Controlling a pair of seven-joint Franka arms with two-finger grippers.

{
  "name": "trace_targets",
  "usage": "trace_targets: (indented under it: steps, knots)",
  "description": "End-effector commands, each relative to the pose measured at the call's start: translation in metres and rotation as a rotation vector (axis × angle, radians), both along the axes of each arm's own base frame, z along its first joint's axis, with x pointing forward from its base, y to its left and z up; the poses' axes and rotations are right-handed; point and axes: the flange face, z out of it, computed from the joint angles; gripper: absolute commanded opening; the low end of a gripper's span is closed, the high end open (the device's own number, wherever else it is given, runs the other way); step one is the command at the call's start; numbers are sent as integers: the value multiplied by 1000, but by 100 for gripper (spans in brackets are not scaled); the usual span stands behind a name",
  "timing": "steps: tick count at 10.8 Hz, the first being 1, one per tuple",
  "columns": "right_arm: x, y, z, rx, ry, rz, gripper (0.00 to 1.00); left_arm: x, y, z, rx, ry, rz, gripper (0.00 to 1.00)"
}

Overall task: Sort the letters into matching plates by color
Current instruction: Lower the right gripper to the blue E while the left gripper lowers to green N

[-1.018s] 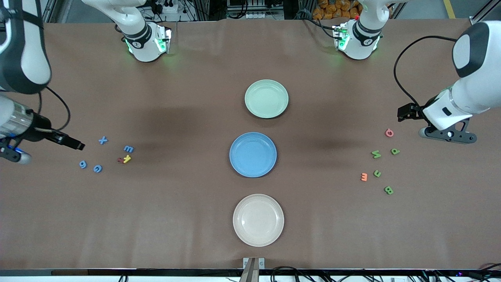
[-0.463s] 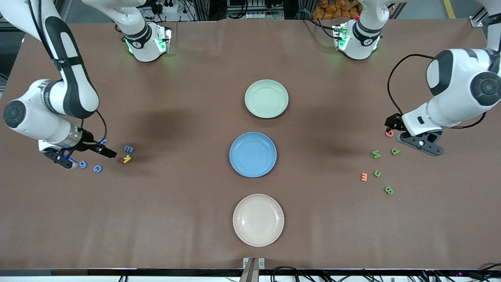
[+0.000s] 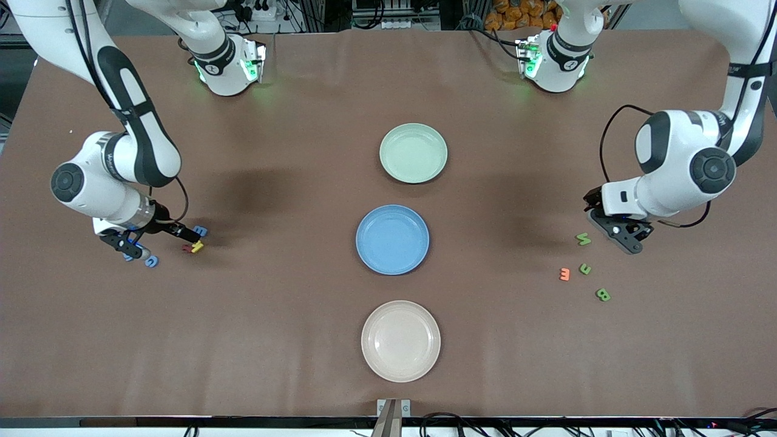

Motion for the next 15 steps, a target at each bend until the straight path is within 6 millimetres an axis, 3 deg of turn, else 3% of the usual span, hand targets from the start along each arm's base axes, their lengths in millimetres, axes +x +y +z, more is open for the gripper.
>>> trace_targets:
  steps: [1, 3, 5, 12, 15]
  knots:
    - [-6, 4, -14, 3, -4, -18, 100, -6, 1, -37, -6, -44, -134, 100]
    - [-12, 3, -24, -3, -8, -22, 100, -7, 2, -72, -19, -86, -188, 100]
    - [-21, -1, -35, -11, -13, -31, 100, -14, 3, -96, -24, -108, -198, 100]
    - [-23, 0, -58, -28, -31, -33, 100, -37, 12, -118, -28, -108, -200, 100]
    - [-24, 1, -59, -27, -30, -30, 97, -39, 15, -129, -32, -118, -212, 94]
